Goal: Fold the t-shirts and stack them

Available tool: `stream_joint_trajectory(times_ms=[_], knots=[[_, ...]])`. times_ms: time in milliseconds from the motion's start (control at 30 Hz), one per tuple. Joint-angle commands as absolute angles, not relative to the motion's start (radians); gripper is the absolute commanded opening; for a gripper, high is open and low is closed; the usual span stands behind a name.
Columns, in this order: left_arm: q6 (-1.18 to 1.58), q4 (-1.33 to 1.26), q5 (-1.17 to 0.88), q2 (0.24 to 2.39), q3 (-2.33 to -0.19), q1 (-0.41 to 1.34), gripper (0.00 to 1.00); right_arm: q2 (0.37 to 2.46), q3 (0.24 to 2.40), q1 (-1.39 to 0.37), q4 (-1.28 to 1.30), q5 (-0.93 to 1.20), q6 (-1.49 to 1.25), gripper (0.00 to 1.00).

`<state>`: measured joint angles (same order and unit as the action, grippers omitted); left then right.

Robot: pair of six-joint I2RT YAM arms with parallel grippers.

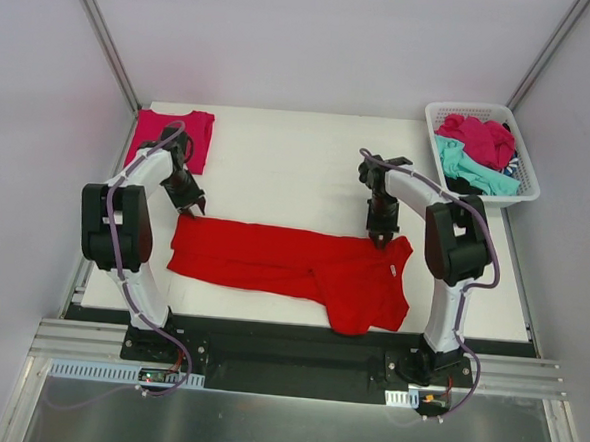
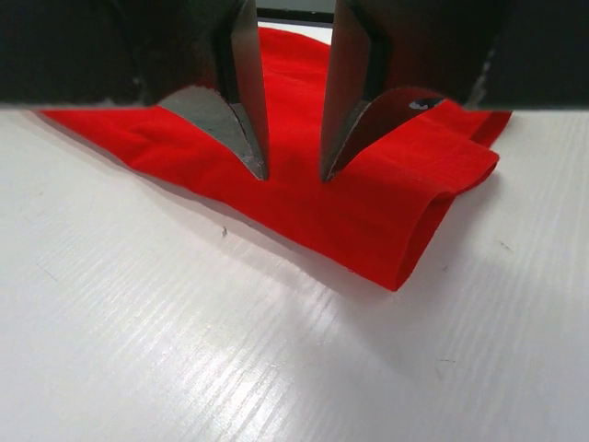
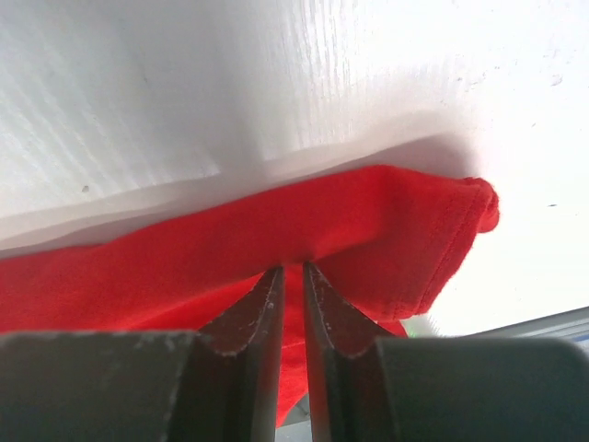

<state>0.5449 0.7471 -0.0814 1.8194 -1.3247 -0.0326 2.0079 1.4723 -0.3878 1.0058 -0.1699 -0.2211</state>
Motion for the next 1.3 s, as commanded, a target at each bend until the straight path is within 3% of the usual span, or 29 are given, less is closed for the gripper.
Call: stream_joint_trajectory(times_ms=[0, 167, 467, 733, 1000, 1100, 1267], knots=[[0.587, 0.742, -0.117, 1.807, -1.341, -0.022, 0.28, 2.022, 1.534, -0.383, 1.063, -0.183, -0.23, 0.16], [0.603, 0.744, -0.091, 1.73, -1.312, -0.003, 0.28, 2.002, 1.552, -0.385, 1.055, -0.175, -0.219, 0.14], [0.597, 0.744, -0.095, 1.824, -1.305, -0.003, 0.26, 1.98, 1.548, -0.387, 1.037, -0.152, -0.19, 0.15], [0.591, 0.778, -0.058, 1.698, -1.322, 0.055, 0.26, 1.922, 1.531, -0.414, 1.031, -0.193, -0.167, 0.2], [0.542, 0.871, 0.146, 1.654, -1.368, 0.066, 0.26, 1.928, 1.508, -0.451, 1.022, -0.215, -0.152, 0.2], [0.505, 0.911, 0.108, 1.669, -1.416, 0.071, 0.26, 1.922, 1.5, -0.465, 1.022, -0.218, -0.153, 0.19], [0.529, 0.888, 0.106, 1.732, -1.324, 0.086, 0.25, 1.901, 1.494, -0.465, 1.012, -0.203, -0.161, 0.2]])
